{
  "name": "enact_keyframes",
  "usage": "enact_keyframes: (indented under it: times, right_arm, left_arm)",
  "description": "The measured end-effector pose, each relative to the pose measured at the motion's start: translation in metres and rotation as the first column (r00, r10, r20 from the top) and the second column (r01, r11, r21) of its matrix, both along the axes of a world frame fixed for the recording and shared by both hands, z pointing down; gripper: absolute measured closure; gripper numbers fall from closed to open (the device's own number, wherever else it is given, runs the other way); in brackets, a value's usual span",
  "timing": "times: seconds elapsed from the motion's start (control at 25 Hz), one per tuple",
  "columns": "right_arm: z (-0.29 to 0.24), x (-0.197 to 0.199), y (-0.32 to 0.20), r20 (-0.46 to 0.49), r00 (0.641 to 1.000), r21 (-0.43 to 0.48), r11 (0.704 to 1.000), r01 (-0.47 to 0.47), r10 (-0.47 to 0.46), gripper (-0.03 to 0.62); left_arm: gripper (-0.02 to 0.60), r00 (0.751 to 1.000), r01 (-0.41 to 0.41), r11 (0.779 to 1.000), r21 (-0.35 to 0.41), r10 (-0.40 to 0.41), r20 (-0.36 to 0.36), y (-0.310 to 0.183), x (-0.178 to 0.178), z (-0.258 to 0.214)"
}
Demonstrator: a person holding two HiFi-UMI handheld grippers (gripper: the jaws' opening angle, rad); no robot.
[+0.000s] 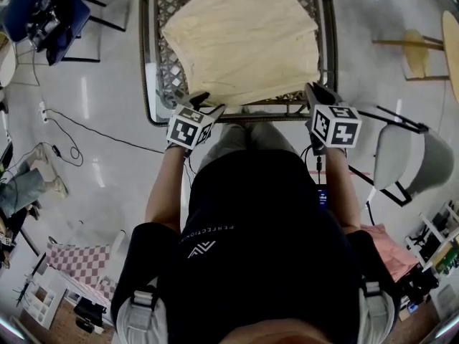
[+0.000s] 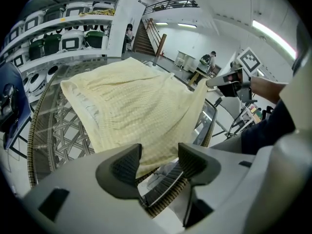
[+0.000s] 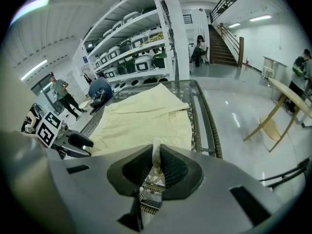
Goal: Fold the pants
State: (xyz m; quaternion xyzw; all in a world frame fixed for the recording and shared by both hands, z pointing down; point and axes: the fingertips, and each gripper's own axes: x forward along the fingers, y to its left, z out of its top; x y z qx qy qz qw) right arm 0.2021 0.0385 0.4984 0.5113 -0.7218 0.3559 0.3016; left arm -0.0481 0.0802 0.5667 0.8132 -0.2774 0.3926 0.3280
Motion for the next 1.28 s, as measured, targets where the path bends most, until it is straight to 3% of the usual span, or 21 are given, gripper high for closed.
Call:
enact_keyframes:
  times: [0.36, 0.6, 0.88, 1.04, 1.28]
  right_arm:
    - [0.002, -0.001, -0.038, 0.049, 0.994, 0.023, 0.995, 0.095, -0.096, 0.534]
    - [0.004, -0.003, -0.047, 0.059, 0.992, 0.026, 0.994, 0.106, -0.108, 0.534]
    - [-0.014, 0.004, -0.07, 0.004, 0.998, 0.064, 0.996, 0.062, -0.062, 0.534]
    - [-0.032, 0.001, -0.09, -0.026, 0.999, 0.107, 0.993, 0.043, -0.041, 0.534]
    - [-0.05, -0.019, -0.128, -0.064, 0.996, 0.159, 0.984, 0.074, -0.065, 0.534]
  left_arm:
    - [0.345, 0.996, 0.021, 1.0, -0.014, -0.02, 0.092, -0.009, 0.003, 0.008]
    - [0.53, 0.985, 0.034, 0.998, 0.048, -0.042, 0.17, -0.021, -0.012, 0.008]
    - [0.562, 0.995, 0.002, 0.996, 0.089, -0.011, 0.097, -0.045, -0.006, -0.031]
    - [0.563, 0.998, 0.037, 0.993, 0.109, -0.042, 0.049, -0.062, -0.009, -0.054]
    - [0.563, 0.994, 0.101, 0.988, 0.117, -0.105, 0.032, -0.087, -0.023, -0.068]
